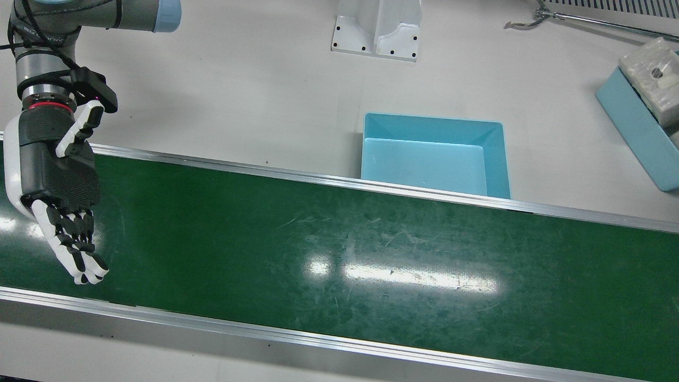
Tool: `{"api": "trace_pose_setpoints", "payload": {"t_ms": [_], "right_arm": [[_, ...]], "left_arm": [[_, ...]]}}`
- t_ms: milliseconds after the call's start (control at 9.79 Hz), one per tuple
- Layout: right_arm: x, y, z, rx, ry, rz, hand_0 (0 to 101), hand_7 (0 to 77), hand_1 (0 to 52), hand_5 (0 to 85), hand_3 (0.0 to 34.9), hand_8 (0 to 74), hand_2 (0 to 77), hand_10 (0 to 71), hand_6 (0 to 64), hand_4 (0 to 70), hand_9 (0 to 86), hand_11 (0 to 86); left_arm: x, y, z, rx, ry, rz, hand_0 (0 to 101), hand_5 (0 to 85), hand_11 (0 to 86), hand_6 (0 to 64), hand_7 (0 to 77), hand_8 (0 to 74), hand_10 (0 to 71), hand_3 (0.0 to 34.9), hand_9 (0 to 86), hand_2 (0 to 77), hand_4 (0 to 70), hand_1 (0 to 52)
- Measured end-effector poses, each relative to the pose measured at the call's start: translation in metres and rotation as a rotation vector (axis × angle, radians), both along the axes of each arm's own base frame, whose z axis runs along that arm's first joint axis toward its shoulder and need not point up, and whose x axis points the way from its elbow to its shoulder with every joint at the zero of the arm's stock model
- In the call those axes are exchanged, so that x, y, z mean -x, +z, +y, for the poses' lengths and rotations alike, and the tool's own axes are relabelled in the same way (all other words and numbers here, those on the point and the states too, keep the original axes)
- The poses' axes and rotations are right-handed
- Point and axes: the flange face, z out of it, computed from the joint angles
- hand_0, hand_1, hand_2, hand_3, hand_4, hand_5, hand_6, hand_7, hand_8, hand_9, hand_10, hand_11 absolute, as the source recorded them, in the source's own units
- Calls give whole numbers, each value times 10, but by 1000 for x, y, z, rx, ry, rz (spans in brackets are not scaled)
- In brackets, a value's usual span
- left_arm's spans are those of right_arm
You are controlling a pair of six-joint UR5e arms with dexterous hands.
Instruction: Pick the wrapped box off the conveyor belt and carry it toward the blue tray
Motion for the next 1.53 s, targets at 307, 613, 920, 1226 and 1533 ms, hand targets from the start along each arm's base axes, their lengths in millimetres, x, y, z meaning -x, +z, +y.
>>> {"api": "trace_pose_setpoints", "payload": {"t_ms": [307, 613, 920, 1226, 1533], "right_arm": [[0, 1, 1, 2, -1, 1, 347, 131, 38, 76, 0, 98, 33, 0, 55, 104, 93, 11], [0, 3, 2, 5, -3, 1, 346, 136, 38, 76, 0, 98, 22, 0, 55, 98, 93, 11], [1, 0, 2, 1, -5, -5, 385, 158, 60, 87, 0, 104, 38, 0, 65, 109, 93, 11], [1, -1, 2, -1, -5, -7, 384, 158, 54, 87, 0, 104, 38, 0, 65, 109, 98, 11], [0, -3, 3, -4, -4, -10, 391, 158, 49, 87, 0, 104, 55, 0, 65, 98, 98, 11]], "left_arm": [[0, 0, 0, 0, 0, 0, 0, 11, 5, 0, 5, 5, 5, 0, 0, 5, 0, 0], [0, 0, 0, 0, 0, 0, 0, 11, 5, 5, 5, 5, 0, 0, 0, 5, 0, 0], [0, 0, 0, 0, 0, 0, 0, 11, 5, 0, 5, 5, 0, 0, 0, 5, 0, 0], [0, 0, 0, 0, 0, 0, 0, 11, 5, 5, 5, 5, 0, 0, 5, 5, 0, 0], [0, 0, 0, 0, 0, 0, 0, 11, 5, 5, 5, 5, 5, 0, 0, 5, 0, 0]]}}
